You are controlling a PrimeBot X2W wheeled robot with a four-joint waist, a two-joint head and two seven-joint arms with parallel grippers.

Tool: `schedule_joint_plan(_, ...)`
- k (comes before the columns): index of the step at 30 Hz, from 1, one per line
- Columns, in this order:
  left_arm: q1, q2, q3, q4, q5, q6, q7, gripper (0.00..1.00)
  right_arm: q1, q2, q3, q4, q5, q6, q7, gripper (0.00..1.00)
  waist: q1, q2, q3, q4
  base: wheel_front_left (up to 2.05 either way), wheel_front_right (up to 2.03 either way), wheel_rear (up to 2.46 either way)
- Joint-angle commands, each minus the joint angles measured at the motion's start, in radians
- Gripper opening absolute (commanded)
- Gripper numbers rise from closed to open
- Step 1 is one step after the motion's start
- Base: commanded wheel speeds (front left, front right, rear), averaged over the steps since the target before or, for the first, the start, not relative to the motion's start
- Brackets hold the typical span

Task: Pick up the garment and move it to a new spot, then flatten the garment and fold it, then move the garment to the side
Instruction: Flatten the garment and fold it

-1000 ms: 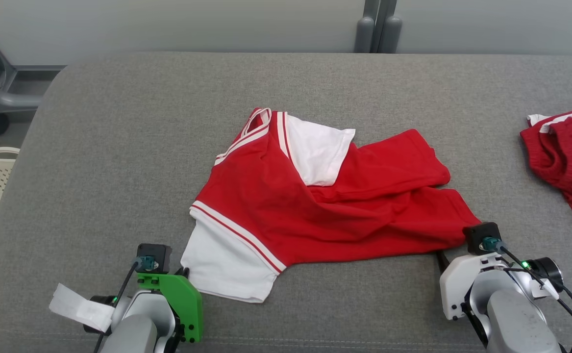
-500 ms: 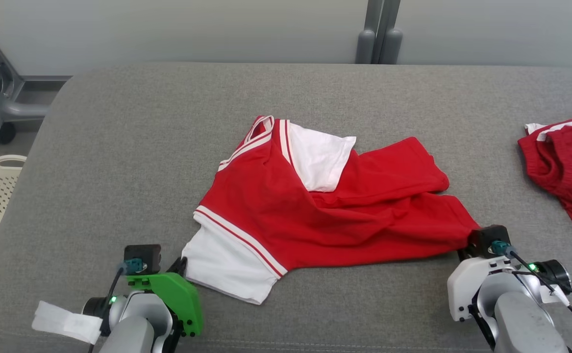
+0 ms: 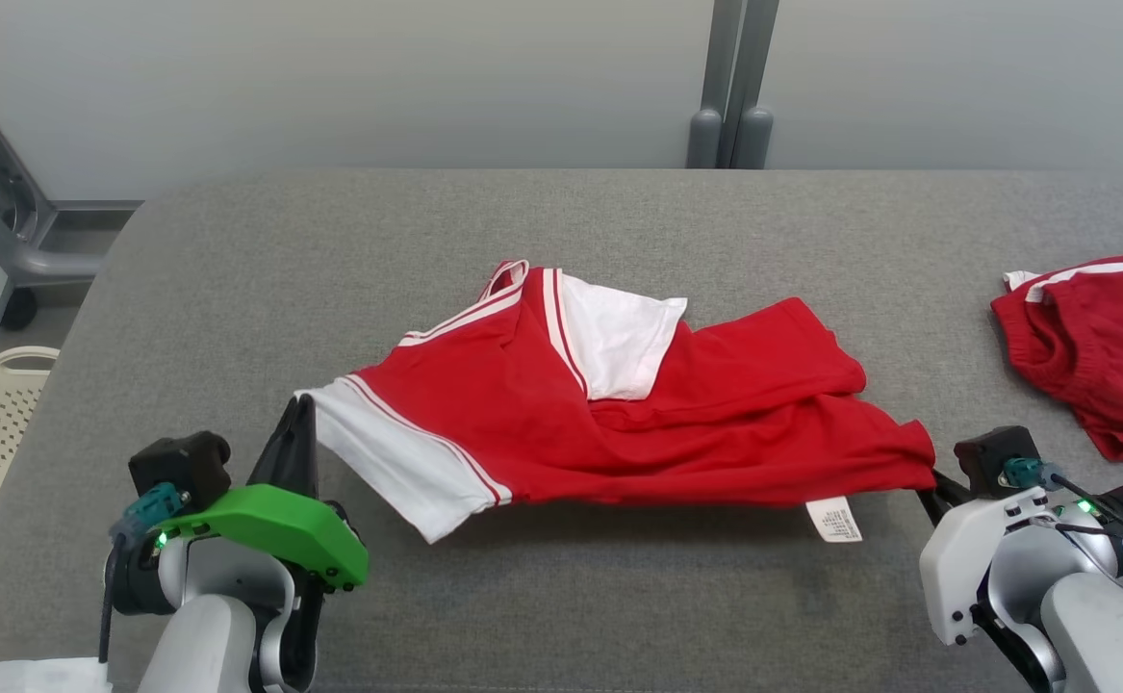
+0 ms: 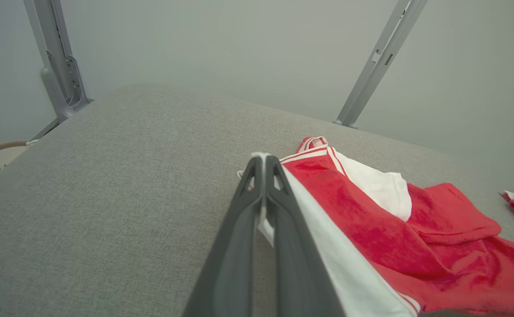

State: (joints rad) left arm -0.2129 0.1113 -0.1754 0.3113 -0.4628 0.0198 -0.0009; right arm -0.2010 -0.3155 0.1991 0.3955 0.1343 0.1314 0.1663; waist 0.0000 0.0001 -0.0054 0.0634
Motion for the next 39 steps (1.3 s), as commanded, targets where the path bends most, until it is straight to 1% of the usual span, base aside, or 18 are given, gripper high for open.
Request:
schedule_joint_plan(1,0.012,0.006,0.004,-0.029,-0.011,0.009,0.005,0.00,0.022,-0.019,0.013,-0.039,0.035,-0.002,0.031,0.00,0.0000,-0.0001,-0.004,-0.004,0.00,0.00,0.00)
schedule_joint_plan(5,0.024,0.007,0.003,-0.139,-0.015,0.021,0.028,0.00,0.058,-0.086,0.052,-0.217,0.178,-0.002,0.137,0.00,0.0000,-0.0001,-0.003,-0.014,0.00,0.00,0.00)
schedule_joint_plan(9,0.002,-0.001,-0.009,-0.195,-0.022,0.025,0.052,0.00,0.071,-0.093,0.042,-0.336,0.281,-0.002,0.186,0.00,0.0000,-0.0001,0.004,-0.025,0.00,0.00,0.00)
schedule_joint_plan(12,-0.044,-0.010,-0.018,-0.212,-0.031,0.019,0.058,0.00,0.042,-0.086,0.023,-0.381,0.332,-0.002,0.209,0.00,0.0000,-0.0001,0.012,-0.033,0.00,0.00,0.00)
schedule_joint_plan(14,-0.082,-0.012,-0.022,-0.212,-0.022,0.023,0.055,0.00,0.009,-0.088,0.017,-0.392,0.337,-0.002,0.221,0.00,0.0000,-0.0001,0.023,-0.039,0.00,0.00,0.00)
schedule_joint_plan(17,-0.157,-0.020,-0.020,-0.196,-0.022,0.030,0.045,0.00,-0.049,-0.073,0.012,-0.390,0.341,-0.001,0.226,0.00,0.0000,-0.0001,0.045,-0.049,0.00,0.00,0.00)
schedule_joint_plan(19,-0.215,-0.026,-0.012,-0.179,-0.037,0.032,0.041,0.00,-0.101,-0.051,0.006,-0.374,0.354,-0.001,0.223,0.00,0.0000,-0.0001,0.066,-0.058,0.00,0.00,0.00)
schedule_joint_plan(22,-0.317,-0.027,-0.001,-0.144,-0.047,0.024,0.036,0.00,-0.199,-0.006,0.011,-0.329,0.375,-0.001,0.233,0.00,0.0000,-0.0001,0.114,-0.078,0.00,0.00,0.00)
schedule_joint_plan(24,-0.387,-0.030,0.015,-0.112,-0.069,0.019,0.033,0.00,-0.278,0.015,0.028,-0.284,0.376,-0.001,0.239,0.00,0.0000,-0.0001,0.156,-0.092,0.00,0.00,0.00)
schedule_joint_plan(25,-0.430,-0.026,0.019,-0.096,-0.062,0.017,0.024,0.00,-0.319,0.035,0.027,-0.252,0.391,-0.001,0.245,0.00,0.0000,-0.0001,0.178,-0.097,0.00,0.00,0.00)
schedule_joint_plan(26,-0.473,-0.028,0.036,-0.077,-0.078,0.020,0.013,0.00,-0.364,0.053,0.026,-0.224,0.401,-0.001,0.245,0.00,0.0000,-0.0001,0.204,-0.101,0.00,0.00,0.00)
schedule_joint_plan(28,-0.563,-0.015,0.047,-0.034,-0.063,0.020,-0.007,0.00,-0.468,0.072,0.032,-0.166,0.398,-0.001,0.247,0.00,0.0000,-0.0001,0.256,-0.109,0.00,0.00,0.00)
schedule_joint_plan(29,-0.606,-0.019,0.067,-0.015,-0.088,0.022,-0.013,0.00,-0.519,0.086,0.033,-0.137,0.397,-0.001,0.244,0.00,0.0000,-0.0001,0.283,-0.115,0.00,0.00,0.00)
schedule_joint_plan(31,-0.697,0.016,0.065,0.018,-0.054,0.013,-0.019,0.00,-0.617,0.113,0.026,-0.079,0.401,-0.001,0.234,0.00,0.0000,-0.0001,0.334,-0.124,0.00,0.00,0.00)
schedule_joint_plan(33,-0.781,0.024,0.082,0.044,-0.069,0.009,-0.033,0.00,-0.713,0.130,0.016,-0.020,0.395,-0.001,0.223,0.00,0.0000,-0.0001,0.376,-0.130,0.00,0.00,0.00)
schedule_joint_plan(34,-0.818,0.035,0.083,0.058,-0.052,0.007,-0.044,0.00,-0.758,0.132,0.006,0.011,0.382,-0.001,0.211,0.00,0.0000,-0.0001,0.392,-0.131,0.00,0.00,0.00)
schedule_joint_plan(36,-0.896,0.051,0.086,0.080,-0.036,0.012,-0.062,0.00,-0.848,0.143,-0.021,0.075,0.358,-0.001,0.186,0.00,0.0000,-0.0001,0.429,-0.132,0.00,0.00,0.00)
schedule_joint_plan(39,-1.009,0.077,0.074,0.131,0.017,0.032,-0.093,0.00,-0.980,0.171,-0.069,0.167,0.307,-0.001,0.143,0.00,0.0000,-0.0001,0.487,-0.134,0.00,0.00,0.00)
